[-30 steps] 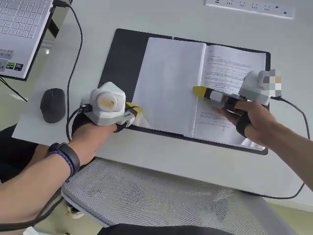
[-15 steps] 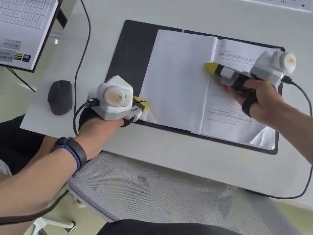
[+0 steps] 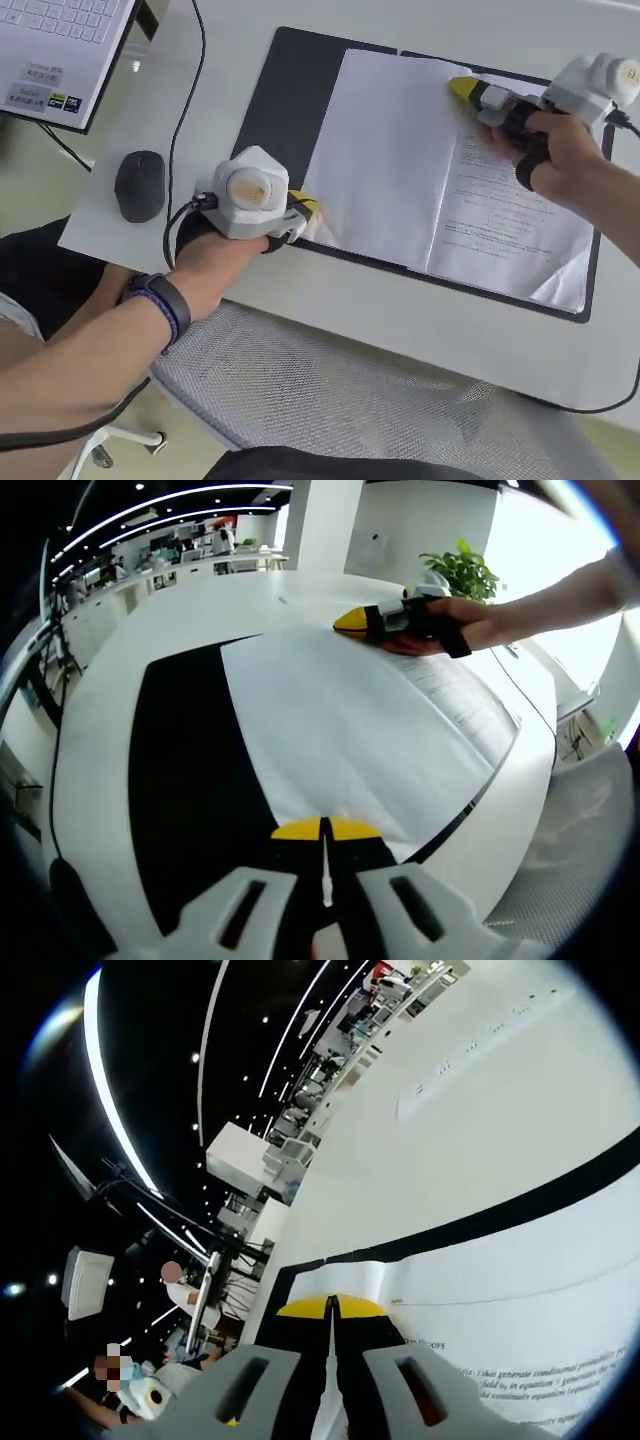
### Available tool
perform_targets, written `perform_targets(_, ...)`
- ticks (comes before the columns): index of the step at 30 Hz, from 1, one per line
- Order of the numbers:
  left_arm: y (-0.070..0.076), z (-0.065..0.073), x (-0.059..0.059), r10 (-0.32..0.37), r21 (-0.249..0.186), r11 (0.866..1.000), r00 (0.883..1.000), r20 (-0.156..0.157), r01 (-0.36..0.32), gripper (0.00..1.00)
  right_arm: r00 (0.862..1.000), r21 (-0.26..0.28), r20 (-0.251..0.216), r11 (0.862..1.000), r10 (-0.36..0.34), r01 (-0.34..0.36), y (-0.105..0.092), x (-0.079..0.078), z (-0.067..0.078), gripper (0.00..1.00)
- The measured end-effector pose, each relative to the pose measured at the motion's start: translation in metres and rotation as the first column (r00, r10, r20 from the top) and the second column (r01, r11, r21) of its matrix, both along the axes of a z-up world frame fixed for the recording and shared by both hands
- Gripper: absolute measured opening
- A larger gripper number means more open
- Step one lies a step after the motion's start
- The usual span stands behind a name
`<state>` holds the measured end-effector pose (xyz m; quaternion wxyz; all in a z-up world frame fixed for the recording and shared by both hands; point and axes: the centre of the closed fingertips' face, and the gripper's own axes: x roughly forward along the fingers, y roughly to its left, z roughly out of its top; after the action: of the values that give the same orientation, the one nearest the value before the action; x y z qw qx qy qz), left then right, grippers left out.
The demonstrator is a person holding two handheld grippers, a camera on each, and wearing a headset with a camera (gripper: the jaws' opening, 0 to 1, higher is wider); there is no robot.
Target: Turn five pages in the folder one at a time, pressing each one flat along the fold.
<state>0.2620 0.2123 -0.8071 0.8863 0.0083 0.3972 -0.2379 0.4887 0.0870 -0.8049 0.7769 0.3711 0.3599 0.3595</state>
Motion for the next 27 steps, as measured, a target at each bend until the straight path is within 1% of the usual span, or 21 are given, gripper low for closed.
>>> perform_targets(5, 0.0, 0.0, 0.0, 0.001, 0.001, 1.0, 1.0, -0.004, 0.0, 0.0, 1.0, 0.011, -0.007, 1.0, -0.02, 0.02, 0.001, 0.013, -0.001, 0.0)
perform_targets(7, 0.0, -0.001, 0.0, 0.001, 0.002, 1.0, 1.0, -0.005, -0.001, 0.0, 1.0, 0.006, -0.003, 1.0, -0.031, 0.031, 0.0, 0.019, 0.0, 0.0)
perform_targets(11, 0.001, -0.001, 0.001, 0.002, 0.003, 1.0, 1.0, -0.008, -0.002, 0.0, 0.997, 0.015, -0.014, 0.997, -0.07, 0.07, -0.003, 0.03, -0.002, 0.0)
perform_targets(12, 0.001, -0.001, 0.001, 0.002, 0.002, 1.0, 1.0, -0.008, -0.002, 0.0, 0.997, 0.019, -0.014, 0.997, -0.072, 0.072, -0.004, 0.03, -0.002, 0.0)
perform_targets(14, 0.001, -0.002, 0.001, 0.002, 0.001, 1.0, 1.0, -0.009, -0.002, 0.0, 0.997, 0.023, 0.015, 0.997, -0.076, 0.075, -0.004, 0.028, 0.0, 0.0)
perform_targets(16, 0.001, -0.002, 0.001, 0.0, 0.003, 1.0, 1.0, -0.009, 0.0, 0.0, 0.996, 0.034, 0.018, 0.996, -0.087, 0.086, -0.005, 0.028, 0.0, 0.0)
perform_targets(19, 0.001, -0.003, 0.002, -0.002, 0.004, 1.0, 1.0, -0.01, 0.002, 0.0, 0.997, 0.04, 0.025, 0.996, -0.078, 0.077, -0.005, 0.021, 0.003, 0.0)
perform_targets(23, 0.001, -0.003, 0.002, -0.004, 0.002, 1.0, 1.0, -0.008, 0.004, 0.0, 0.999, 0.039, 0.035, 0.998, -0.041, 0.04, -0.004, 0.005, 0.005, 0.0)
perform_targets(26, 0.0, -0.003, 0.002, -0.007, 0.001, 1.0, 1.0, -0.007, 0.007, 0.0, 0.999, 0.03, 0.04, 0.999, -0.021, 0.02, -0.003, -0.003, 0.005, 0.0)
perform_targets(27, 0.0, -0.003, 0.002, -0.009, 0.001, 1.0, 1.0, -0.007, 0.009, 0.0, 0.999, 0.028, 0.042, 1.0, -0.01, 0.009, -0.002, -0.01, 0.007, 0.0)
